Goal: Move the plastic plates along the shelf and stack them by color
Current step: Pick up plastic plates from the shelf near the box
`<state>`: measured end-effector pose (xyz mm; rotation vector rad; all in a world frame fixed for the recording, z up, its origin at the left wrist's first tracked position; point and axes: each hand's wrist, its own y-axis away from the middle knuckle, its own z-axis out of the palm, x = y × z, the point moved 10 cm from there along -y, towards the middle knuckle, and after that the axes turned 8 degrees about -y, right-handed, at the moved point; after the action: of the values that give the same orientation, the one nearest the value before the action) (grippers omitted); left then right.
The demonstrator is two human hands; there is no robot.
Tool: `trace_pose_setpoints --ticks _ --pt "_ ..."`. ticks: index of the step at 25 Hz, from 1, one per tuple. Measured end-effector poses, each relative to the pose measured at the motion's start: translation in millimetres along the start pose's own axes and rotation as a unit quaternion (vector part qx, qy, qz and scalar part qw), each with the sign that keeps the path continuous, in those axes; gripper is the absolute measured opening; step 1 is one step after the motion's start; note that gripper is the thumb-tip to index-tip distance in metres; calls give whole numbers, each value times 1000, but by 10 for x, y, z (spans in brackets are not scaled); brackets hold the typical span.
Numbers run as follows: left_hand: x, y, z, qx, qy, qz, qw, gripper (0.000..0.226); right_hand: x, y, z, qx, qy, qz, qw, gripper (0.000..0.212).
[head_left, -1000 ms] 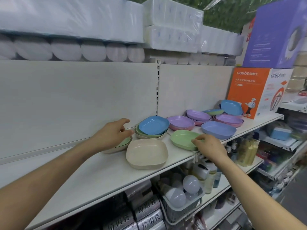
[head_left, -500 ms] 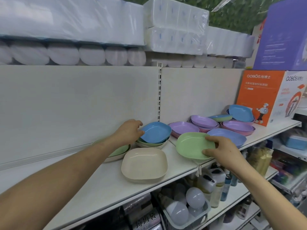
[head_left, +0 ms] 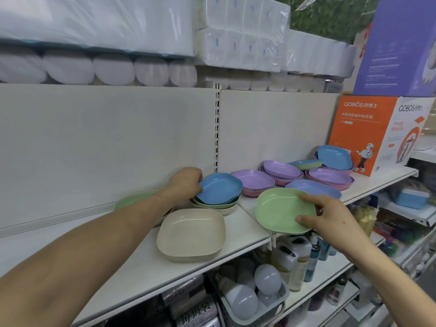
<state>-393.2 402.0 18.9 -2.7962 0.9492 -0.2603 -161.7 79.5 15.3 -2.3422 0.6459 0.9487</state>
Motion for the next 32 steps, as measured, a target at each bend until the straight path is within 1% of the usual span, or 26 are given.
trace_pose_setpoints --ticks 1,3,6,7,10,12,15,18,19,22,24,27,32 --pt "11 -9 -10 3 6 -5 1000 13 13 12 -8 1 -3 1 1000 64" --pt "50 -8 -57 18 25 -5 1000 12 38 39 -38 0 -1 2 1000 64" --pt "95 38 -242 71 62 -1 996 3 40 48 -91 2 -3 8 1000 64" --pt "101 65 -313 86 78 0 993 4 17 46 -108 6 -8 7 1000 65" --pt "113 188 -491 89 118 14 989 21 -125 38 -98 22 -27 -7 999 66" --pt "72 282 -577 77 145 16 986 27 -260 28 -41 30 -48 -21 998 67" --pt "-157 440 -675 64 214 -27 974 36 -506 0 107 34 -69 -50 996 69" --pt "-462 665 -764 56 246 -47 967 34 -804 -1 312 31 -92 -84 992 68" --pt "-577 762 -803 55 239 -50 968 38 -911 3 401 26 -99 -94 990 68" --pt "-959 1099 -962 61 225 -59 971 66 -1275 38 710 7 -118 -125 985 66" --pt "-1284 1375 -1082 67 217 -70 971 76 -1563 83 970 -9 -133 -146 980 66" --pt "-1846 1842 -1247 73 206 -100 971 80 -2026 206 1403 -38 -158 -167 972 69" --pt "-2903 2836 -1615 95 202 -167 960 78 -2950 649 2299 -120 -180 -212 953 70"
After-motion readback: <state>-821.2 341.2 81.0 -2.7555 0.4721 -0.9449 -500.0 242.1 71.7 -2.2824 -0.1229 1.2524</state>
